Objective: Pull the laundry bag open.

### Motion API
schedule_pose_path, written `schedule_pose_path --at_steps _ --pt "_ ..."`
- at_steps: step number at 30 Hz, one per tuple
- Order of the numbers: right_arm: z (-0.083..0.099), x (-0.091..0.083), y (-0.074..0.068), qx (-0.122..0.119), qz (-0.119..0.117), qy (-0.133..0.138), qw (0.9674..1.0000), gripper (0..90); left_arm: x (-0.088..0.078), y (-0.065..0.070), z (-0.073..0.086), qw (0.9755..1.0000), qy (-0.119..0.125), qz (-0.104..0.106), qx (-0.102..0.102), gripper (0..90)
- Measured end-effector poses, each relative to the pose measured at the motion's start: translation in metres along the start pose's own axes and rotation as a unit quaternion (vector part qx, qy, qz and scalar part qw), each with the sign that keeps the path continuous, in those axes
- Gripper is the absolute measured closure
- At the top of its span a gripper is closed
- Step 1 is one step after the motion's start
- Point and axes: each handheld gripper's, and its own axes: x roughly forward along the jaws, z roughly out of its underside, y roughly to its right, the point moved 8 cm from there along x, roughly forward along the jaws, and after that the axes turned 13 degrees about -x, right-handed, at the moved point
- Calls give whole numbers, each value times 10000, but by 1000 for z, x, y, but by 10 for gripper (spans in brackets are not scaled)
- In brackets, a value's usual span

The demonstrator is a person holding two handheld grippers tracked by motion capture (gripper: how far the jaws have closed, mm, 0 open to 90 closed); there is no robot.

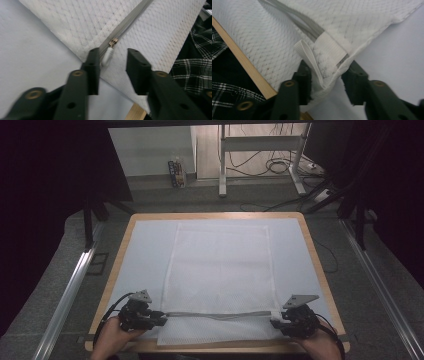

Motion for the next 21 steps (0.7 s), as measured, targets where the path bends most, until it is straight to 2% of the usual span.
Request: schedule_pose_path --at_steps 4,8,9,12,17,20,21 --pt "-3 -7 6 46 124 283 9995 433 -2 -4 -2 9997 200 -164 8 496" --pt "-3 -6 11 1 241 354 9991 390 -2 -5 -3 9991 299 -294 103 497" --pt "-4 -6 12 -12 263 371 9990 388 -3 -4 -3 9990 270 -305 166 534" --pt "-6 -10 12 23 271 469 9985 407 0 2 -2 9997 132 -121 172 667" --pt "-6 -4 8 -62 152 377 9992 519 9 2 -2 9987 -112 -428 262 789" --pt "-7 1 6 -75 140 320 9994 581 14 6 0 9980 -302 -443 328 852" --pt "-7 1 6 -60 130 323 9994 622 15 7 -1 9977 -300 -503 354 854"
